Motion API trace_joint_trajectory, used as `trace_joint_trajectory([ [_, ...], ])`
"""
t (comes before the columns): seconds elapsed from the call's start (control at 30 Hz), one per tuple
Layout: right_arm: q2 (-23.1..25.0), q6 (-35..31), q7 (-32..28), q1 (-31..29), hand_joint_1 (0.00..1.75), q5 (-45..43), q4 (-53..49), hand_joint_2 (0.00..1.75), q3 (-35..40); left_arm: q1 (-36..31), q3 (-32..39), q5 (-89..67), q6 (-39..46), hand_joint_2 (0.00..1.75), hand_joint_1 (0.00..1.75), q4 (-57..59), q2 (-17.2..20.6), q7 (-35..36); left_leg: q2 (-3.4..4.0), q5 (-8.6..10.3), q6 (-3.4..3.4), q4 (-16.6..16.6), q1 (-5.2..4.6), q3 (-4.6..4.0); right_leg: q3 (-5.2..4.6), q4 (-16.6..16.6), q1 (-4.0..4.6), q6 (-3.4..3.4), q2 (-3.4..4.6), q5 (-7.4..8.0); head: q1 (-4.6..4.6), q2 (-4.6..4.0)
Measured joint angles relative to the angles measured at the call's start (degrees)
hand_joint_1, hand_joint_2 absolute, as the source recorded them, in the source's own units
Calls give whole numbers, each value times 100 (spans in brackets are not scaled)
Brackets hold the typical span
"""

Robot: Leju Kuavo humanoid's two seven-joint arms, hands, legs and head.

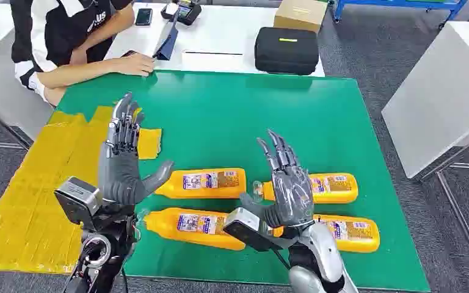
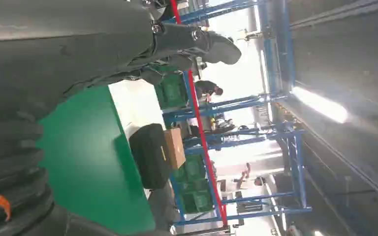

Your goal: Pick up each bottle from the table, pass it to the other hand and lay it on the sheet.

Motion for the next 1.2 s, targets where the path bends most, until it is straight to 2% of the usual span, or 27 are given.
trace_joint_trajectory([
  [0.13, -22, 48, 24, -66, 0, 39, 118, 175, 15, 3, 0, -2, -13, 175, 0, -2, -9, 4, 0, 0, 0, 0, 0, -1, 0, 0, 0, 0, 0, 0, 2, 0],
  [0.37, -114, 743, 166, -504, 0, 498, 785, 175, 92, -5, 0, -66, -293, 175, 0, -2, -68, 92, 1, 2, 1, 0, 0, 0, 0, 0, 0, 1, 1, 2, 0, 0],
  [0.73, -48, 1147, -457, -1706, 0, 395, 2516, 175, 359, -16, 4, -109, -356, 175, 0, -2, -120, 107, 2, 8, 4, 0, 0, 0, 1, 1, 1, 5, 1, 6, 0, 0],
  [1.03, 113, 1180, -860, -2394, 0, 213, 3602, 175, 662, -62, 30, -83, -324, 175, 0, 2, -120, 105, 2, 8, 4, 1, 0, -1, 1, 1, 0, 5, 1, 6, 0, 0],
  [1.2, 262, 1265, -1330, -2764, 0, -87, 4305, 175, 898, -107, 44, -5, -304, 175, 0, 18, -120, 74, 2, 9, 4, 1, 0, 0, 1, 2, 1, 4, 1, 6, 2, 0],
])
